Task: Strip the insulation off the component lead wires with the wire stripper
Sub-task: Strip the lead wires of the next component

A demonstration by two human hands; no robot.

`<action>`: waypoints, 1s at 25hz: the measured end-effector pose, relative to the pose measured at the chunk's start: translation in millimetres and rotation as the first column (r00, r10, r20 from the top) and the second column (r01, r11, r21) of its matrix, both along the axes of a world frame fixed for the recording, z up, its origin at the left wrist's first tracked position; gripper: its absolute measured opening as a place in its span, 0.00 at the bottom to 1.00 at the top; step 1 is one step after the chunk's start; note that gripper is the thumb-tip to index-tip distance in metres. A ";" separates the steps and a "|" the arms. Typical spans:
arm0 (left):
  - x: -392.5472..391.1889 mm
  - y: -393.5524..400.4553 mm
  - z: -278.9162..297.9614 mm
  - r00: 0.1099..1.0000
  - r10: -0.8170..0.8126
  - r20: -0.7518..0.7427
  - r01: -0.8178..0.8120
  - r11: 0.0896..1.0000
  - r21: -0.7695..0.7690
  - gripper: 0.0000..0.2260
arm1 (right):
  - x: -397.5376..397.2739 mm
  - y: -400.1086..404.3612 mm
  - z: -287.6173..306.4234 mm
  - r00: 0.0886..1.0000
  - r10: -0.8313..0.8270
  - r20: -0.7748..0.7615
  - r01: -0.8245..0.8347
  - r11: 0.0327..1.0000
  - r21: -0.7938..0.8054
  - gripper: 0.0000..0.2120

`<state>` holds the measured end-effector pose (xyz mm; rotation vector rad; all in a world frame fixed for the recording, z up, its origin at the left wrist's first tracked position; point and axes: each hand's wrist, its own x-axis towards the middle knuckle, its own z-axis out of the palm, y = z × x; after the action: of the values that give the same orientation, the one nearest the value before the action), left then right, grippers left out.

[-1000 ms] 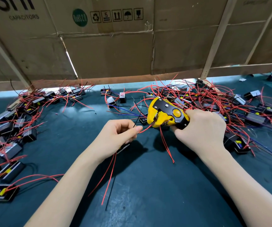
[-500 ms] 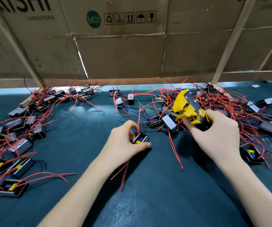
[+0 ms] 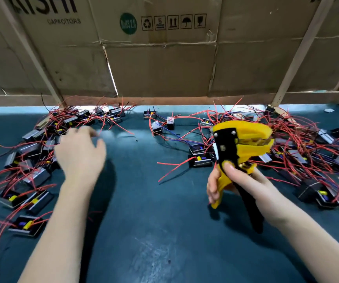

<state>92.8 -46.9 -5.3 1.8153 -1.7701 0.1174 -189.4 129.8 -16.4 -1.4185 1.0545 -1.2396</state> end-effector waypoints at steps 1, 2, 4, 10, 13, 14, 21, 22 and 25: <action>13.8 -5.0 -2.2 0.990 0.130 0.048 -0.132 0.989 0.059 0.16 | 1.9 0.4 -0.8 0.999 0.011 -0.038 -0.010 1.000 0.016 0.32; 23.0 -7.8 -4.8 0.974 0.213 0.079 -0.222 0.965 0.138 0.20 | 3.6 0.9 0.0 0.998 0.015 -0.062 -0.014 1.000 0.024 0.31; 30.9 -9.0 -10.5 0.954 0.270 0.128 -0.295 0.921 0.254 0.28 | 4.6 1.5 3.0 0.997 0.022 -0.069 -0.020 0.999 0.028 0.31; 37.5 -17.1 -16.6 0.931 0.304 0.201 -0.341 0.922 0.185 0.21 | 4.3 0.8 6.9 0.998 0.012 -0.064 -0.009 0.998 0.058 0.30; 37.9 -17.3 -17.4 0.926 0.317 0.203 -0.353 0.919 0.175 0.19 | 3.4 0.4 7.6 0.998 0.016 -0.054 -0.012 0.998 0.069 0.30; 37.8 -17.4 -17.2 0.924 0.316 0.214 -0.354 0.920 0.170 0.18 | 3.3 0.4 8.0 0.998 0.018 -0.054 -0.014 0.997 0.073 0.30; 15.9 -8.4 -2.7 1.000 -0.023 0.016 0.024 0.996 -0.089 0.17 | 2.0 -1.1 7.8 0.999 0.035 -0.022 -0.032 0.993 0.115 0.31; 3.8 -2.4 2.2 0.974 -0.206 -0.100 0.190 0.971 -0.147 0.17 | 1.7 -1.6 7.6 0.999 0.034 -0.024 -0.031 0.993 0.118 0.31; -37.3 22.7 6.0 0.702 -0.680 -0.212 0.675 0.730 -0.107 0.18 | -3.3 -0.2 6.3 0.997 0.046 -0.054 -0.038 0.989 0.144 0.31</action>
<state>55.5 -24.2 0.8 0.9914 -2.1205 -0.3653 -192.7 129.6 -10.1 -1.3660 1.1242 -1.0772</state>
